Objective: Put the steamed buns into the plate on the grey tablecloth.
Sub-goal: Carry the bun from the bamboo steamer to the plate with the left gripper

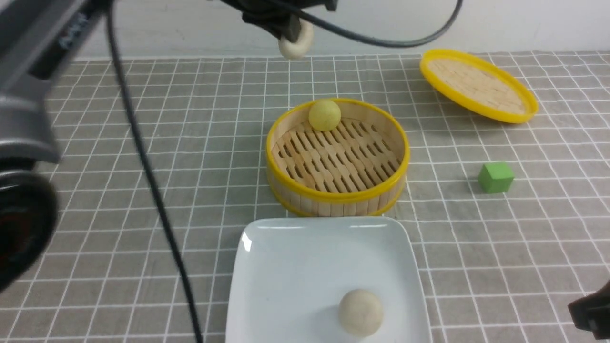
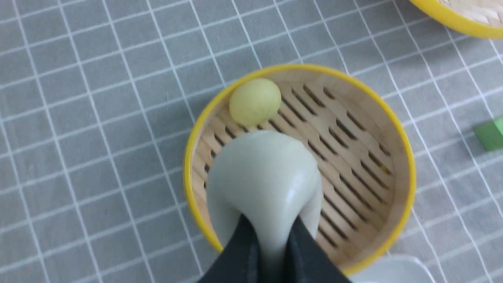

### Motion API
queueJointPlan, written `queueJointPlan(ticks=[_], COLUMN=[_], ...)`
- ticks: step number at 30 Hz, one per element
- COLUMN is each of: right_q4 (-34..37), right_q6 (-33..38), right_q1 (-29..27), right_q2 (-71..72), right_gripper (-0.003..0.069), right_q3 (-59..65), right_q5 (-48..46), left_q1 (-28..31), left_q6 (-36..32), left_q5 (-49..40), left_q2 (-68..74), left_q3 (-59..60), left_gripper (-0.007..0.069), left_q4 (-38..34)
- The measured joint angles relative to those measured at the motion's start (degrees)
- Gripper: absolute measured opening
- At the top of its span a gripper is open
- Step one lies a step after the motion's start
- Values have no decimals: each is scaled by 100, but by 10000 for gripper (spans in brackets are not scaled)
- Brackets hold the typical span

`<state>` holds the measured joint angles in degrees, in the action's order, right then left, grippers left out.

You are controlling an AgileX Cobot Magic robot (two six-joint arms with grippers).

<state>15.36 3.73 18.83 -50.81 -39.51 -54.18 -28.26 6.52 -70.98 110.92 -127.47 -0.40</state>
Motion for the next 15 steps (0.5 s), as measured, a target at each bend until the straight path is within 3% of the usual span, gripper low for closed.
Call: queueJointPlan(ticks=[5, 7, 11, 15], right_q4=[0, 6, 27, 39], right_q6=[-142, -142, -144, -144], right_q1=[0, 0, 0, 0], right_q2=[0, 0, 0, 0], right_gripper=[8, 8, 12, 16], right_q3=[107, 122, 138, 138], right_q5=[59, 76, 151, 151], left_q1=[0, 0, 0, 0], left_q6=[-394, -505, -964, -1757], left_q5=[0, 7, 1105, 2002], left_q2=[-1671, -2011, -2705, -2654], left_q3=[2910, 3532, 5969, 6902], left_gripper=[43, 43, 43, 43], left_q4=[-619, -788, -1930, -3094])
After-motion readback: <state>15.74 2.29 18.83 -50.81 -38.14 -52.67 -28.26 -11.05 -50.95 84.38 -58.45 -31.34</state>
